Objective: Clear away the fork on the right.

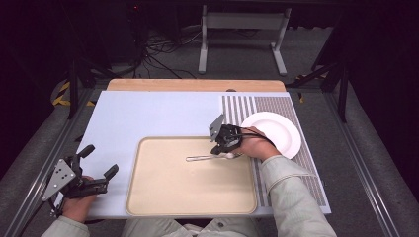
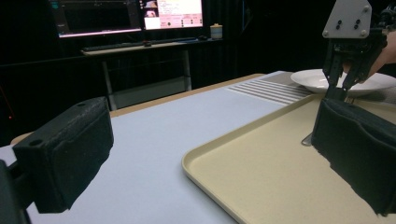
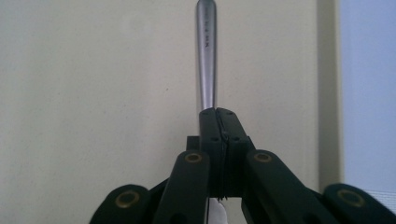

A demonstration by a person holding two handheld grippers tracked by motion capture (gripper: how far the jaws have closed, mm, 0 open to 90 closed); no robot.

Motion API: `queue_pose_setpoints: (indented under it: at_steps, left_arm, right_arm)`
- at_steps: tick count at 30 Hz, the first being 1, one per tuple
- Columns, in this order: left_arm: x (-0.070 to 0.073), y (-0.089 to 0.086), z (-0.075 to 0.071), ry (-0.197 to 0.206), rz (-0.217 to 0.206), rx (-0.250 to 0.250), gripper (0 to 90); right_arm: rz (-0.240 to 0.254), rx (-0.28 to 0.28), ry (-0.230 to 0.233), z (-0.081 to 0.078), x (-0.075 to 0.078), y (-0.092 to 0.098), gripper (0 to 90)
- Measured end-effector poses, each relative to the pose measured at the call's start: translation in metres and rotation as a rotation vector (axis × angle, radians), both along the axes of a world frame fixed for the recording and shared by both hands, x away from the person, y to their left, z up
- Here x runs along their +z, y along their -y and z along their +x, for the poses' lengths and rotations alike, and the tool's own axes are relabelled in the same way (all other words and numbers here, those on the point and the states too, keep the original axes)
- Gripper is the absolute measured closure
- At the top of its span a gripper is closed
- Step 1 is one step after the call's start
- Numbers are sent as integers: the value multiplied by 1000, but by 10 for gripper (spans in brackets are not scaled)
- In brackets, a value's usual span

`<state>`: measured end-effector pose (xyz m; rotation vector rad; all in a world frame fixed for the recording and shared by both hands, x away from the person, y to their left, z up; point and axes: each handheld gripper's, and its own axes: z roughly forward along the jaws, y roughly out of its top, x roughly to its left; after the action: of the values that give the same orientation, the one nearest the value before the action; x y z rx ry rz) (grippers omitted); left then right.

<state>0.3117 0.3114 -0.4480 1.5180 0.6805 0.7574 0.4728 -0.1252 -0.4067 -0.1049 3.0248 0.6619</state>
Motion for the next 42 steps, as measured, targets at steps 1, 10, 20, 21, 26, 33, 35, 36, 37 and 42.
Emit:
queue_pose_setpoints:
  at_steps: [1, 10, 20, 21, 26, 33, 35, 36, 37, 42]
  left_arm:
    - [0, 0, 0, 0, -1, 0, 0]
    - [0, 0, 0, 1, 2, 2, 0]
    - [0, -1, 0, 0, 1, 1, 0]
    - [0, -1, 0, -1, 1, 1, 0]
    - [0, -1, 0, -1, 2, 3, 0]
    - [0, 0, 0, -1, 1, 6, 0]
    - [0, -1, 0, -2, 0, 6, 0]
    - [0, -1, 0, -2, 0, 7, 0]
    - [0, -1, 0, -3, 2, 9, 0]
    - [0, 0, 0, 0, 3, 9, 0]
  right_arm:
    - [6, -5, 5, 0, 0, -2, 900]
    - [-9, -85, 18, 0, -3, -20, 900]
    - [-20, -85, 12, 1, -11, -34, 900]
    - [-26, -86, 8, 1, -12, -36, 900]
    - [-26, -99, 3, 3, -15, -39, 900]
    - [-51, -89, -13, 1, -18, -41, 900]
    - [-53, -76, -17, 0, -18, -41, 900]
    - [-58, -70, -21, -1, -18, -41, 900]
    - [-55, -68, -23, -2, -18, -41, 900]
    - [-61, -52, -38, -6, -18, -41, 900]
